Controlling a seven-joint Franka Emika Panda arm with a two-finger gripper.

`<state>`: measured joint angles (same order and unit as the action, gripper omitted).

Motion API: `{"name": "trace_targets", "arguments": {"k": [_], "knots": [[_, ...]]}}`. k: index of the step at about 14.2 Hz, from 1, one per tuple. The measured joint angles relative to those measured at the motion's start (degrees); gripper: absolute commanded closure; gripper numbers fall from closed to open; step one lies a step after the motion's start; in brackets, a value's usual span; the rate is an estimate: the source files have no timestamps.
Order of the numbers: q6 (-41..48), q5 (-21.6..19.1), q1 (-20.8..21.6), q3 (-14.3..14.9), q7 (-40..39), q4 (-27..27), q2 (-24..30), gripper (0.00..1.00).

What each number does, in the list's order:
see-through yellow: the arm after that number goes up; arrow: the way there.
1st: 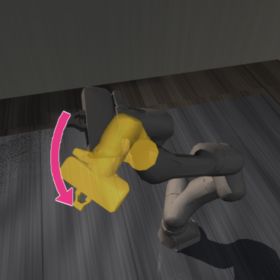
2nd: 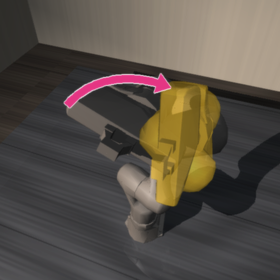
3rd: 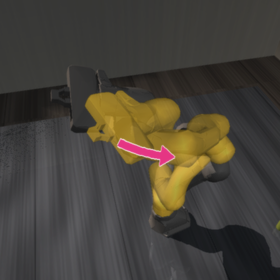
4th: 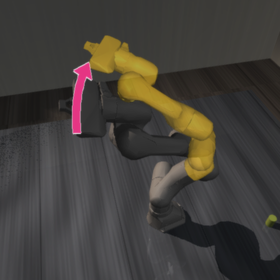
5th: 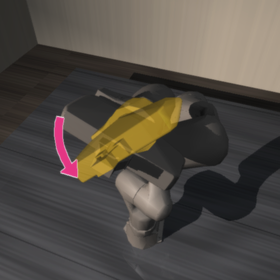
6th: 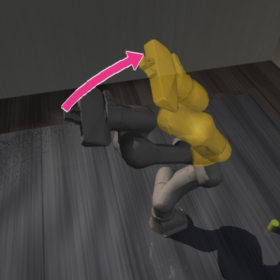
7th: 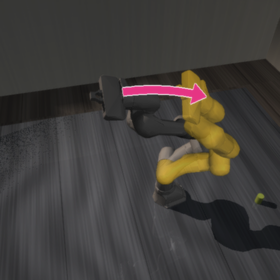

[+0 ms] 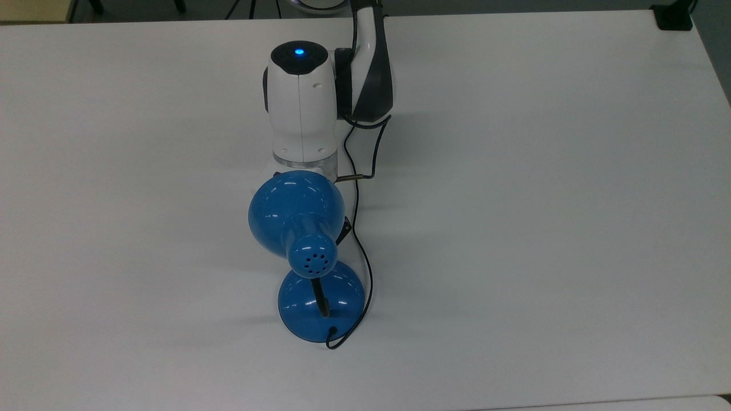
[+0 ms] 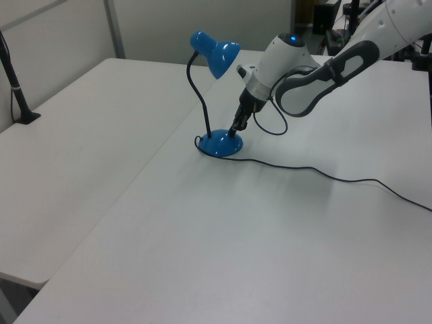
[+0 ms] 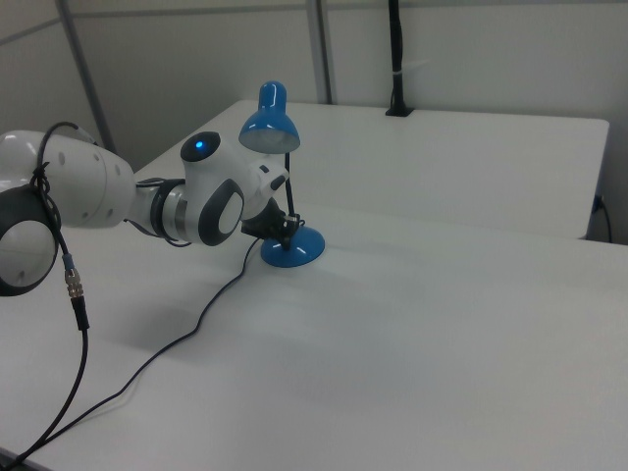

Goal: Turn on the lamp
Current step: 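Press down on the base switch with the gripper fingers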

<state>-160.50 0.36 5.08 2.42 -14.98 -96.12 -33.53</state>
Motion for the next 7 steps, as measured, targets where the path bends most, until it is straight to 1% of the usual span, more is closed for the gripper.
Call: {"name": "trace_targets", "arguments": {"k": [7], "knots": [[0.0, 0.0, 0.5, 0.0, 0.5, 0.2, -0.1, 1.0]]}}
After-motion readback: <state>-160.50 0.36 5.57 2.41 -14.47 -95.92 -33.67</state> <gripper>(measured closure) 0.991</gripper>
